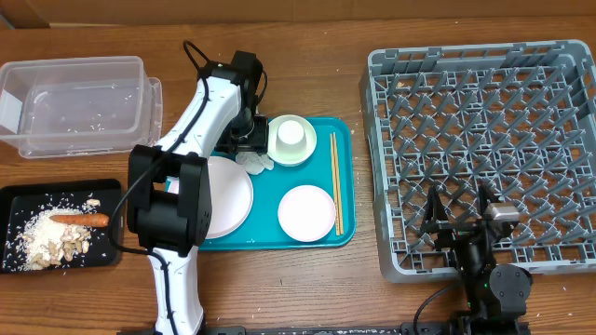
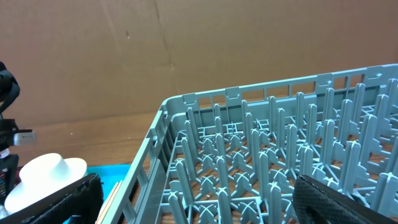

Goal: Sort waste into correct bins and load items into the dishwasher
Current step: 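Grasp the foil and carry it into the clear plastic bin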

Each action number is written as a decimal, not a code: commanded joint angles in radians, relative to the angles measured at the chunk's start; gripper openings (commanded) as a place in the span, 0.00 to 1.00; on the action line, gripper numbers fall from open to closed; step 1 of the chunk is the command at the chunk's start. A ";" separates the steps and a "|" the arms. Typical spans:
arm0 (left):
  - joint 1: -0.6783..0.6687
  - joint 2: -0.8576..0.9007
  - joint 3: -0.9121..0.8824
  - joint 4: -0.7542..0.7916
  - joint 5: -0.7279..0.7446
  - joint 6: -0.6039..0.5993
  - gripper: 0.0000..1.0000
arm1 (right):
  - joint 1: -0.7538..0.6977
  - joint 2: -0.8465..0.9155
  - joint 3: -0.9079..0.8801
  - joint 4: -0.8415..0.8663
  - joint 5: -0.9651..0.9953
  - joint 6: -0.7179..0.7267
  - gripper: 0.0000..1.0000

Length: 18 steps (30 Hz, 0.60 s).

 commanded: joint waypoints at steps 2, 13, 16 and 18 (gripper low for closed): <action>-0.008 -0.007 -0.040 0.023 0.015 -0.014 0.60 | -0.006 -0.008 -0.010 0.003 0.009 -0.001 1.00; -0.009 -0.008 -0.003 -0.001 0.028 -0.015 0.09 | -0.006 -0.008 -0.010 0.003 0.009 0.000 1.00; -0.009 -0.008 0.068 -0.052 0.030 -0.014 0.04 | -0.006 -0.008 -0.010 0.003 0.009 0.000 1.00; -0.009 -0.008 0.135 -0.095 0.030 -0.015 0.04 | -0.006 -0.008 -0.010 0.003 0.009 -0.001 1.00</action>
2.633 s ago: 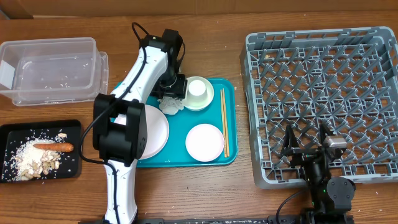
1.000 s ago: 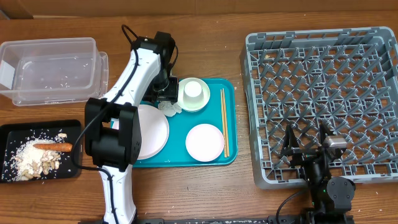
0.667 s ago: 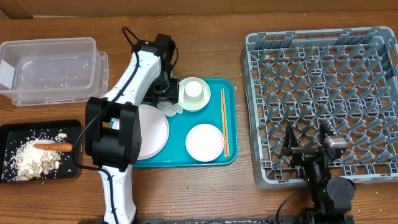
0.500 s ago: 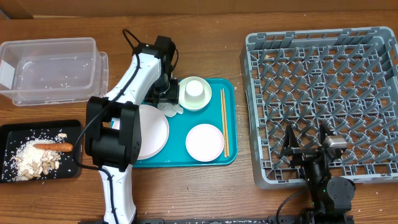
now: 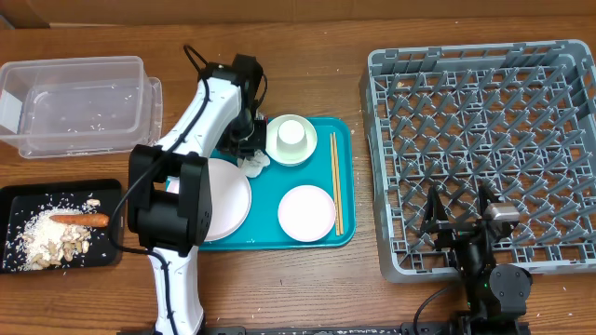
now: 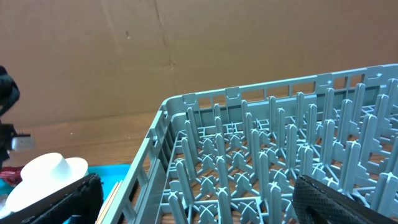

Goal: Sort waste into correct bins and load items into the dishwasher
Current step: 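Grasp the foil and carry it into the clear plastic bin, then release the foil and move the left gripper toward the red wrapper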

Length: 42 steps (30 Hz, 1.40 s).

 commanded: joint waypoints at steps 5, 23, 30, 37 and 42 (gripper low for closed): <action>0.000 -0.008 0.309 -0.145 -0.016 -0.016 0.04 | -0.006 -0.008 -0.010 0.003 0.010 -0.001 1.00; 0.389 -0.008 0.599 -0.115 -0.251 -0.190 0.04 | -0.006 -0.008 -0.010 0.003 0.010 -0.001 1.00; 0.533 -0.008 0.599 -0.059 -0.254 -0.197 0.29 | -0.006 -0.008 -0.010 0.003 0.010 -0.001 1.00; 0.568 -0.008 0.599 -0.099 -0.253 -0.196 1.00 | -0.006 -0.008 -0.010 0.003 0.010 -0.001 1.00; 0.556 -0.008 0.599 -0.110 -0.185 -0.196 1.00 | -0.006 -0.008 -0.010 0.003 0.010 -0.001 1.00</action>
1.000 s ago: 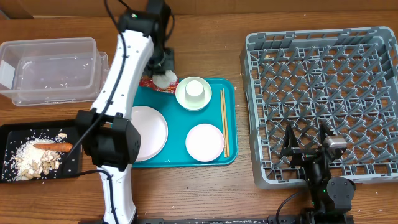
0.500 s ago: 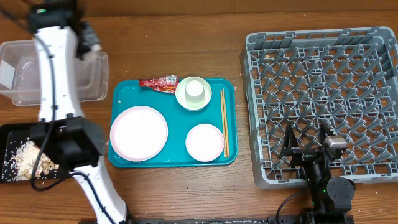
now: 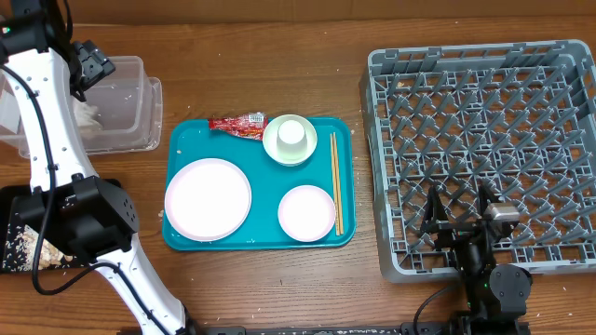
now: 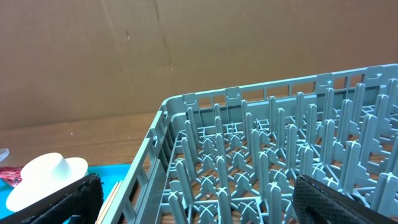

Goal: Sort waste into correct bins and load items into the dishwasher
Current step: 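Release the foil and move the left gripper toward the red wrapper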

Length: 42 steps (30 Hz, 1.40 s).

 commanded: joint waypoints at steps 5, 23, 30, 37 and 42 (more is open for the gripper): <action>-0.043 -0.010 0.019 -0.029 0.299 0.093 1.00 | -0.005 -0.008 -0.010 0.003 0.009 0.000 1.00; -0.376 0.001 -0.205 0.015 0.318 -0.058 1.00 | -0.005 -0.008 -0.010 0.003 0.008 -0.001 1.00; -0.386 0.001 -0.355 0.164 0.265 -0.465 1.00 | -0.005 -0.008 -0.010 0.003 0.009 -0.001 1.00; -0.393 0.001 -0.475 0.250 0.304 -0.651 1.00 | -0.005 -0.008 -0.010 0.003 0.009 -0.001 1.00; -0.413 0.001 -0.556 0.311 0.315 -0.695 1.00 | -0.005 -0.008 -0.010 0.003 0.009 -0.001 1.00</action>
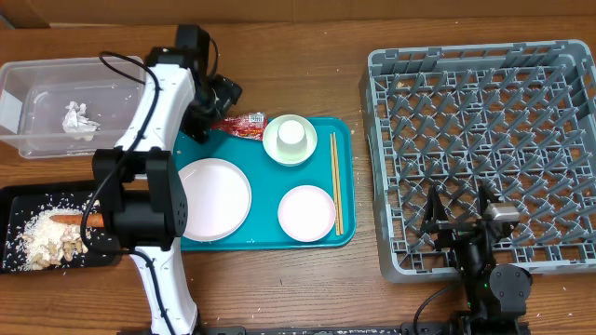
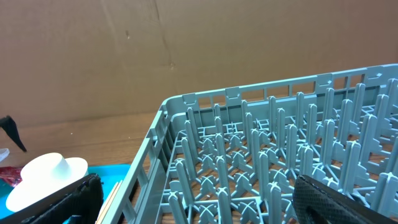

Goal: Sort waste into correct bins and load items into the dishwasher
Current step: 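Release the foil and move the left gripper toward the red wrapper, then grasp the red wrapper with the left gripper and lift it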

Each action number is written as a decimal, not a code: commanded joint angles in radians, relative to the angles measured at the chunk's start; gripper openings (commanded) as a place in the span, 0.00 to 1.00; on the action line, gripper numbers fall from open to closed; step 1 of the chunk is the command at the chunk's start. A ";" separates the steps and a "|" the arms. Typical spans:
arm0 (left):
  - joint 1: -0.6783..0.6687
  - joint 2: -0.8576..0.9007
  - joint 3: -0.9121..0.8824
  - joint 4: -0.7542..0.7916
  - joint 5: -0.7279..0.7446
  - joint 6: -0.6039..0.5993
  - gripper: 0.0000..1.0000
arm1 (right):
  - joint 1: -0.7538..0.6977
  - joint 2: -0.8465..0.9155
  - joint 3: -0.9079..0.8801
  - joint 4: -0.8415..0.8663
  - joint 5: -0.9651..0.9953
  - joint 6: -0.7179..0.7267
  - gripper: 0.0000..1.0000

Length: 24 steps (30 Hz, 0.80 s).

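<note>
A red wrapper [image 1: 238, 123] lies on the far left edge of the teal tray [image 1: 346, 130]. My left gripper [image 1: 223, 97] hovers just beyond it, apparently open with nothing in it; one of its fingertips [image 2: 13, 132] shows in the right wrist view. A crumpled white tissue [image 1: 79, 118] lies in the clear bin [image 1: 56, 73]. The tray carries a large plate [image 1: 214, 195], a small plate [image 1: 307, 211], a cup [image 1: 291, 140] and chopsticks [image 1: 335, 181]. My right gripper [image 2: 199, 211] rests open over the front of the grey dish rack [image 1: 484, 65].
A black tray [image 1: 28, 194] with rice scraps and a carrot sits at the front left. The left arm stretches from the table's front edge up along the teal tray's left side. A brown cardboard wall stands behind the table.
My left gripper was over the clear bin at the far left; now it is beside the red wrapper at the tray's far left corner. The tissue lies in the bin. The right arm is unmoved.
My left gripper stood on the tray by the cup at a crumpled white tissue, and stayed there at the second moment. Then it was over the clear bin with the tissue, the red wrapper uncovered. Now the tissue lies in the bin and the gripper is near the wrapper.
</note>
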 commanded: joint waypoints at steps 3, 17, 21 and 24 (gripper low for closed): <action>-0.029 -0.002 -0.044 0.051 0.005 -0.079 1.00 | -0.005 -0.008 -0.010 0.003 0.009 0.000 1.00; -0.028 0.000 -0.045 0.077 -0.125 -0.179 0.93 | -0.005 -0.008 -0.010 0.003 0.009 -0.001 1.00; -0.028 0.003 -0.045 0.091 -0.122 -0.179 0.93 | -0.005 -0.008 -0.010 0.003 0.009 0.000 1.00; -0.030 0.011 -0.045 0.104 -0.106 -0.180 0.91 | -0.005 -0.008 -0.010 0.003 0.009 -0.001 1.00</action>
